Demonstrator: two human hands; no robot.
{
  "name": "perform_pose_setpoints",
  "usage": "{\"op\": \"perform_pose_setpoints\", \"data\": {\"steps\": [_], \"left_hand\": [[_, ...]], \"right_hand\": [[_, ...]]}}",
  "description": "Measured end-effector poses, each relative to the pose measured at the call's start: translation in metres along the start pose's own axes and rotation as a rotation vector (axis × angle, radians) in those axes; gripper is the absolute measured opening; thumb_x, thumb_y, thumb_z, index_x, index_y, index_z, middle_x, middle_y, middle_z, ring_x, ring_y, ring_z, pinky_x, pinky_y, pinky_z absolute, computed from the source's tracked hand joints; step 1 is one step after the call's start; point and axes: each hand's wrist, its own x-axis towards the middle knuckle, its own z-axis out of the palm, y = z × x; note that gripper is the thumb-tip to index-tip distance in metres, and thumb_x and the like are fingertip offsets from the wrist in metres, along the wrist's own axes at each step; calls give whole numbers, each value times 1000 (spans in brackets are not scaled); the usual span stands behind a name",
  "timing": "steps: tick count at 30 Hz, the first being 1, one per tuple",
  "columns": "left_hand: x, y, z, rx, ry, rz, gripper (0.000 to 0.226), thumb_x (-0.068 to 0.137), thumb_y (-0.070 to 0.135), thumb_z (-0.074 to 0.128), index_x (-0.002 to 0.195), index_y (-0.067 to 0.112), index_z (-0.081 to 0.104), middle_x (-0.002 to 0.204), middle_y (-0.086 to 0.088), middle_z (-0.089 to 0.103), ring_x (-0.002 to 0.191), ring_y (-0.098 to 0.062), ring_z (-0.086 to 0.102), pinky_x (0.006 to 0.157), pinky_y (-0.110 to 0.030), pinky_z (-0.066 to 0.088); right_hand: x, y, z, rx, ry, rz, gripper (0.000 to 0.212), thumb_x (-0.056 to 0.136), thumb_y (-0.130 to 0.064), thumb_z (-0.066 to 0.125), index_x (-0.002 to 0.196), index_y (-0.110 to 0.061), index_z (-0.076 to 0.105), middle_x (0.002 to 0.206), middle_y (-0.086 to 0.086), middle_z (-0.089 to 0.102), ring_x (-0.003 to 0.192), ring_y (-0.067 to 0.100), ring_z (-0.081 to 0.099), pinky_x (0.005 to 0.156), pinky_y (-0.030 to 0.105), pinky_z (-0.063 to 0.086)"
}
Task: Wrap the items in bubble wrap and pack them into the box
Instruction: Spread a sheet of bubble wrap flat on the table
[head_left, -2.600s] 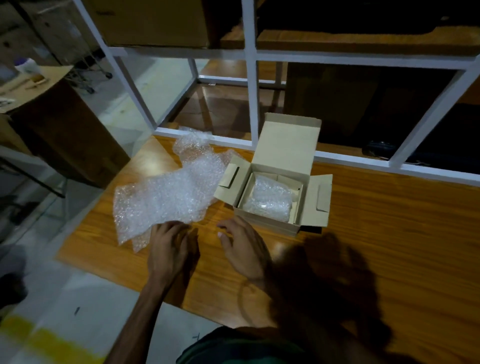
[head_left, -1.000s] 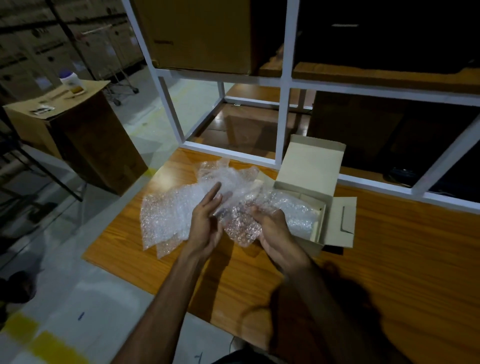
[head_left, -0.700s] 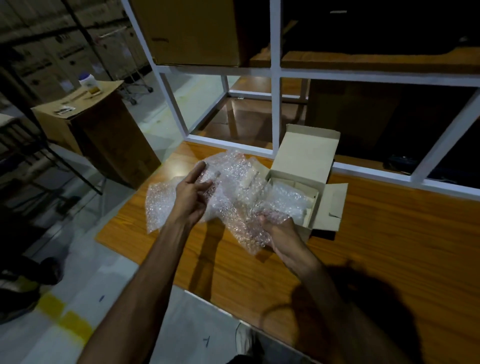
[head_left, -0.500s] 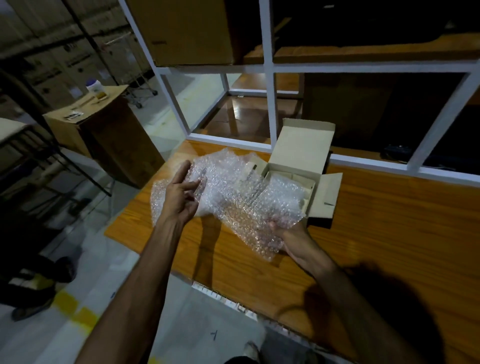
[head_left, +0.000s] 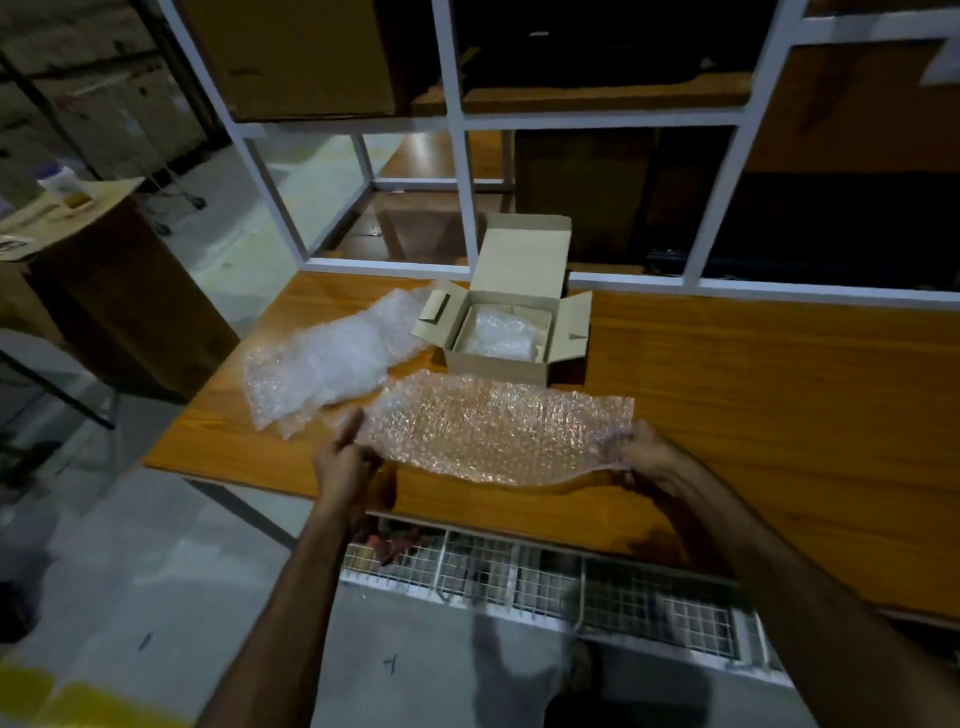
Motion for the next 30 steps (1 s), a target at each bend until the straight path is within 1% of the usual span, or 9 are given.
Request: {"op": "perform_pose_setpoints", "data": {"steps": [3, 6, 8, 10, 15, 18, 21, 26, 30], "left_hand": [[-29, -23, 3, 210, -53, 56, 71, 87, -20, 48, 151, 10, 51, 136, -9, 66, 66, -15, 72, 54, -30, 58], [-42, -39, 9, 362, -121, 129, 53, 94, -11, 59, 145, 1, 57, 134, -19, 69, 102, -30, 75, 63, -26, 60], [-51, -40, 15, 527, -91, 197, 36, 98, 2, 66, 134, 3, 67, 126, -6, 73, 96, -6, 74, 60, -12, 53], [-62, -37, 20, 718, -5, 302, 22, 98, 14, 64, 115, 4, 76, 114, -9, 76, 77, -9, 71, 59, -22, 55], [-61, -42, 55, 1077, -9, 672, 30, 102, 31, 65, 123, 10, 72, 119, -13, 61, 100, -22, 56, 85, -37, 54], [-54, -39, 103, 1096, -252, 824, 38, 110, 42, 50, 132, 16, 68, 135, -13, 62, 114, -25, 59, 98, -47, 56], [-45, -44, 141, 1150, -388, 874, 43, 115, 40, 29, 140, 19, 57, 150, -15, 54, 134, -30, 51, 110, -52, 48], [-8, -72, 135, 1462, -489, 713, 65, 109, 59, 8, 167, 31, 14, 176, -9, 4, 162, -31, 1, 129, -59, 11], [12, -72, 112, 1521, -403, 642, 78, 100, 80, 4, 166, 39, -5, 173, -2, -17, 161, -25, -15, 130, -57, -3]], "right_hand": [[-5, 18, -16, -35, 85, -27, 13, 86, -4, 81, 87, -9, 69, 98, 9, 74, 77, 18, 65, 59, 22, 54], [-4, 38, -34, -26, 232, -19, 18, 84, 0, 82, 93, -9, 69, 108, 13, 72, 85, 24, 67, 74, 34, 54], [2, 49, -47, -68, 309, 6, 26, 82, -2, 85, 102, -5, 68, 109, 17, 72, 74, 14, 69, 64, 31, 54], [3, 52, -57, -104, 389, 52, 37, 82, -8, 87, 113, 0, 69, 102, 17, 74, 54, 7, 66, 46, 25, 52], [-15, 30, -31, -793, 842, -90, 33, 90, -19, 76, 121, -15, 69, 119, 12, 68, 102, 31, 66, 80, 39, 57], [-23, 10, 20, -758, 718, -388, 26, 101, -20, 56, 127, -19, 60, 127, 5, 59, 105, 20, 58, 88, 38, 55], [-4, 2, 67, -793, 480, -536, 44, 105, -22, 51, 149, -19, 46, 157, 8, 44, 142, 25, 43, 118, 47, 39], [29, 27, 93, -877, 250, -424, 63, 110, -52, 27, 166, -28, 11, 174, 0, -2, 160, 23, -5, 129, 51, 3], [32, 46, 78, -933, 349, -379, 73, 101, -73, 6, 164, -36, 4, 172, -3, -11, 159, 21, -11, 128, 54, -3]]}}
